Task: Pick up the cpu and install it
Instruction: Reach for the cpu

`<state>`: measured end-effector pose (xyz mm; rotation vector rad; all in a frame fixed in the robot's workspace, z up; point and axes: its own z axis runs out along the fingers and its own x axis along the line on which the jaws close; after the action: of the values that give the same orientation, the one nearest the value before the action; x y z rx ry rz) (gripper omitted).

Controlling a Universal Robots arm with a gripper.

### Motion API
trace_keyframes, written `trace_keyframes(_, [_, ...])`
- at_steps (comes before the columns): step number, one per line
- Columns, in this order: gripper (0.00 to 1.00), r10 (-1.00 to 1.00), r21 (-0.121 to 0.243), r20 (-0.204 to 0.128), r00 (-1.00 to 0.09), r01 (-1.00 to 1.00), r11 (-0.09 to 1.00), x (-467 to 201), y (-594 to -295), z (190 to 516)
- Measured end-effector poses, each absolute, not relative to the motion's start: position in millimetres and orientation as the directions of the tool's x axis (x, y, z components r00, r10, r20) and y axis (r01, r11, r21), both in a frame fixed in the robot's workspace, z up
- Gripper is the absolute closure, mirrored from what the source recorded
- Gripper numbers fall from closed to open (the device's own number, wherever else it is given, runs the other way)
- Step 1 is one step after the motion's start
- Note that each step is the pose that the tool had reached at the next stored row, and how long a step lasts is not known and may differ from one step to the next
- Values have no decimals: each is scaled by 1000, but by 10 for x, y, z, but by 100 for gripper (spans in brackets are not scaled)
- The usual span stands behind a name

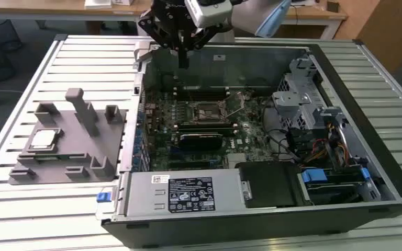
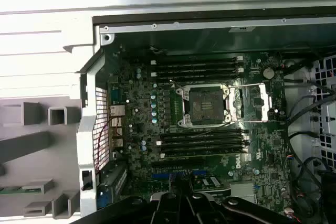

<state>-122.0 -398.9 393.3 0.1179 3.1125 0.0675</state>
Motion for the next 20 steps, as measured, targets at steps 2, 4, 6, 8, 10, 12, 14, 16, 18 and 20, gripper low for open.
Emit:
trace_keyframes(2, [89,76,44,-24,-997,75,996,-1220,-3989,3933])
trace_keyframes(4, [89,76,44,-24,-997,75,996,-1253,-3989,3933])
trace_keyframes(6, [89,76,44,-24,-997,75,996,-1255,-3989,3933])
trace_keyframes(8, [89,76,44,-24,-997,75,996,-1259,-3989,3933])
trace_keyframes(10, [89,76,44,-24,-997,75,996,-1268,-3989,3933])
trace_keyframes(12, [89,76,44,-24,-997,75,996,-1273,-3989,3933])
trace_keyframes(14, [89,76,44,-24,-997,75,996,-1278,-3989,3933])
trace_keyframes(16, [89,76,44,-24,-997,75,996,-1286,-3989,3933])
trace_keyframes(18, [89,76,44,-24,-997,75,996,-1294,-3989,3933])
trace_keyframes(20, [89,76,44,-24,-997,75,996,-1300,-3989,3933])
